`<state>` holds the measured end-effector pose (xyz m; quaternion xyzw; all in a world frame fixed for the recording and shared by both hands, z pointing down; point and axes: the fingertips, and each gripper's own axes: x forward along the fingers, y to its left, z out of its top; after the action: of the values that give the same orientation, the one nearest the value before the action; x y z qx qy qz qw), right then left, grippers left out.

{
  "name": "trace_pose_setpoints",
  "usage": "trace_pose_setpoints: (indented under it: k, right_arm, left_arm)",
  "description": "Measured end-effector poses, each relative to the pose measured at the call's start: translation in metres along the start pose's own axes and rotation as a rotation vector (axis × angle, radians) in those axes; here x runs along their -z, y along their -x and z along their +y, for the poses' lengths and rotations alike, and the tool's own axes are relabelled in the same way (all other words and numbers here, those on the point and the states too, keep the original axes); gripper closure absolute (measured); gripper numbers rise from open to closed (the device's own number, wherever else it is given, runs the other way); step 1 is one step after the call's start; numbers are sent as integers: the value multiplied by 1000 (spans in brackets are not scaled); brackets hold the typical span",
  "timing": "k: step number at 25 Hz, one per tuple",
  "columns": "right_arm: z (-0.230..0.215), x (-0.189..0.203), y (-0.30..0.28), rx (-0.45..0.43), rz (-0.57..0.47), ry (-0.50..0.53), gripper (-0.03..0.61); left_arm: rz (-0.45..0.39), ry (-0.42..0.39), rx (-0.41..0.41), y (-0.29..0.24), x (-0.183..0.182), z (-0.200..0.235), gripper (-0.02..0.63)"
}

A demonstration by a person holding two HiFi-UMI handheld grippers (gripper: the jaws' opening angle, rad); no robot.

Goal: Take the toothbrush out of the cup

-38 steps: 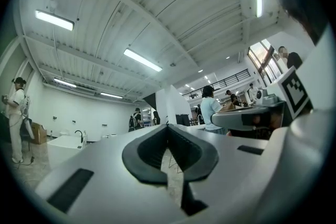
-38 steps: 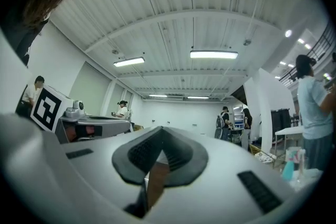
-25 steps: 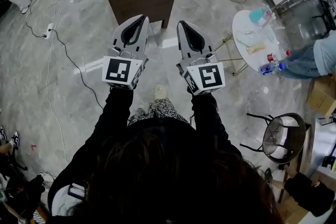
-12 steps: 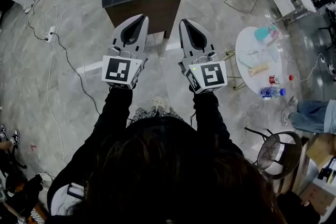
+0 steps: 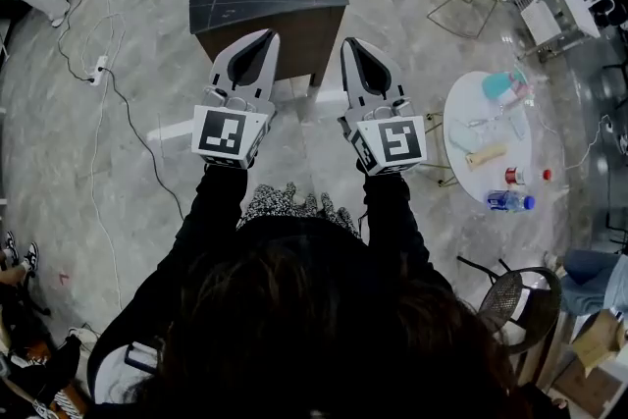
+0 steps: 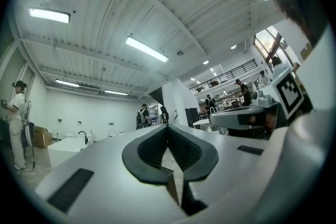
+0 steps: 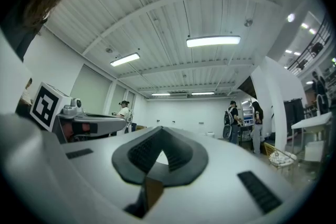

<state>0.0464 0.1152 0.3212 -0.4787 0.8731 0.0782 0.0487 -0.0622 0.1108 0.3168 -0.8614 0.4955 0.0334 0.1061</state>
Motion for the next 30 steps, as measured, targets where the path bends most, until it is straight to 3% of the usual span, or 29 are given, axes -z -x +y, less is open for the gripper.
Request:
trace_pose_setpoints:
  k: [6,14,30]
  right_arm:
    - [-16,4,-23,2,-6,6,575]
    - [-44,19,-77,26,9,23,575]
    - [-109,42,-212,96,41,25,574]
  left_arm:
    - [-11,-35,-14,-23,0,18,606]
    - [-22,7,-30,-76,21,71,606]
    - [-3,22,52,-208,55,155,606]
